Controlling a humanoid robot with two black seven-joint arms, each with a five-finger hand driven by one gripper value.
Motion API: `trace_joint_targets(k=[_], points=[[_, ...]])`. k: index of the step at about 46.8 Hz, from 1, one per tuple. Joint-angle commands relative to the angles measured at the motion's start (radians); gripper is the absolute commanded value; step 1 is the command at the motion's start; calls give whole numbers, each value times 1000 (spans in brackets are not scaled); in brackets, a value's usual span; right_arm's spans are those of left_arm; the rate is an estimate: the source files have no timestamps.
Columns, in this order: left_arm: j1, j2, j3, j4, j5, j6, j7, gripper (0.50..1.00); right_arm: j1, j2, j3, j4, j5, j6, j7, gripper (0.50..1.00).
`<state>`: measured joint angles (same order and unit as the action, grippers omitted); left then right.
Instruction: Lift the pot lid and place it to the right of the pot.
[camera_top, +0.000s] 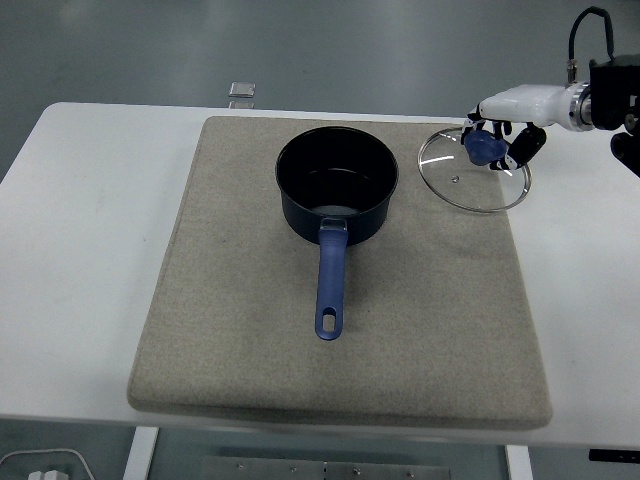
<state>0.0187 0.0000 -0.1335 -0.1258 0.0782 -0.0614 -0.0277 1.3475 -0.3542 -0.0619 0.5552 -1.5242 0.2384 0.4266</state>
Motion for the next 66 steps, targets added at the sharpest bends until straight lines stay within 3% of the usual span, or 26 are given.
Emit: trace_joint_targets(k=[1,6,12,23,26,27,44,50,66], points=[[0,0,0,0,0,0,0,1000,-14,4,2,-1,1,-4,0,500],[0,0,0,0,0,0,0,1000,-21,6,5,-1,1,-5,-3,500],[1,0,0,0,0,0,0,1000,-41,17,5,-1,2,-5,-5,543],[1,0,0,0,0,0,0,1000,-56,18,7,-1,7,-24,-5,748],[1,0,0,0,0,0,0,1000,-56,18,8,-1,10,-24,-5,884],[1,0,0,0,0,0,0,1000,-56,18,8,-1,16,-24,-5,903],[0,0,0,0,0,0,0,1000,-8,-5,17,5,78,30,4,921],[0,0,0,0,0,0,0,1000,-7,-6,73,6,203,48,4,924],[1,0,0,0,0,0,0,1000,-10,-6,74,6,545,48,1,921]])
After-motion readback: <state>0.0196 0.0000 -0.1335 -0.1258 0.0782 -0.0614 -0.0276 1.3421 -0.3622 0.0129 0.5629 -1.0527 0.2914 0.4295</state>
